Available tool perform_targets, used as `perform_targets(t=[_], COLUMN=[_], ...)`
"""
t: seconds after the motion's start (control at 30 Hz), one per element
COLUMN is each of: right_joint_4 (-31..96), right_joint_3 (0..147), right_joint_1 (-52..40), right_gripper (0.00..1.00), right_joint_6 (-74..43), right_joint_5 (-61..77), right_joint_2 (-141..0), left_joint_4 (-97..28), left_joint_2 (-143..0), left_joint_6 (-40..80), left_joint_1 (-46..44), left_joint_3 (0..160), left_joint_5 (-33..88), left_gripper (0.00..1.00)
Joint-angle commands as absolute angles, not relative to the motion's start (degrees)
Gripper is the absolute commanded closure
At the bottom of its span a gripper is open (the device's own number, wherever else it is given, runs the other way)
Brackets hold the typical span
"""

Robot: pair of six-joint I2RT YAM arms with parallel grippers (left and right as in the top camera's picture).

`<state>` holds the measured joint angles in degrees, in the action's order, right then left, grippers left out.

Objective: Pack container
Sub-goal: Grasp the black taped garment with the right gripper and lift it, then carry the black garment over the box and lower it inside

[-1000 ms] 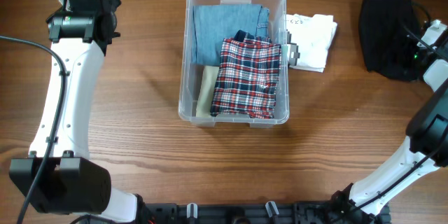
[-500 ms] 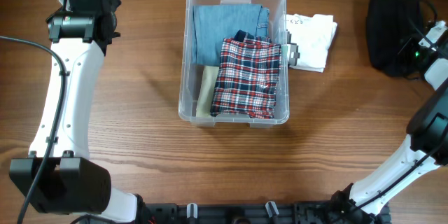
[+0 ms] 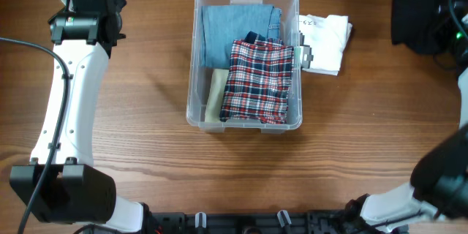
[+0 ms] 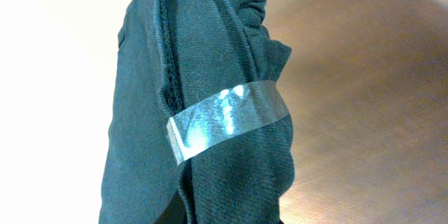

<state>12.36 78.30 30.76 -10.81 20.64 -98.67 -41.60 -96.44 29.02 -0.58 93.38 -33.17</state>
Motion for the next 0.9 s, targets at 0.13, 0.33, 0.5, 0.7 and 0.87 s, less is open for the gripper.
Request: perform_targets(t=[0.13,0.33,0.5,0.7,0.87], right_joint_4=[18.15,17.85,17.12,17.21,17.23], right_joint_3=[79.07,79.07,79.07,79.02,79.02], right_joint_1=[18.11,3.97,-8.67,-20.71,-26.00], right_gripper=[0.96,0.96,0.96,0.96,0.96], right_joint_6=[-18.22,-26.85,-34.52,-42.50,-50.28], right_joint_5=[30.06,29.54,20.34,6.07,-2.02], right_joint_2=[-88.01,-86.02,-86.04,-87.48,-90.50], left_joint_4=[-41.45,-41.45,-41.45,-41.45,-41.45], left_joint_2=[-96.75,-96.75,-96.75,-96.75,-96.75], left_joint_6=[28.75,28.77,28.75,28.77,28.77], left_joint_1=[-0.36,-0.36,-0.36,-0.36,-0.36], left_joint_3=[93.32,93.32,93.32,93.32,93.32], left_joint_5=[-34.13,-34.15,-34.13,-34.13,-34.13], left_gripper=[0.00,0.00,0.00,0.00,0.00])
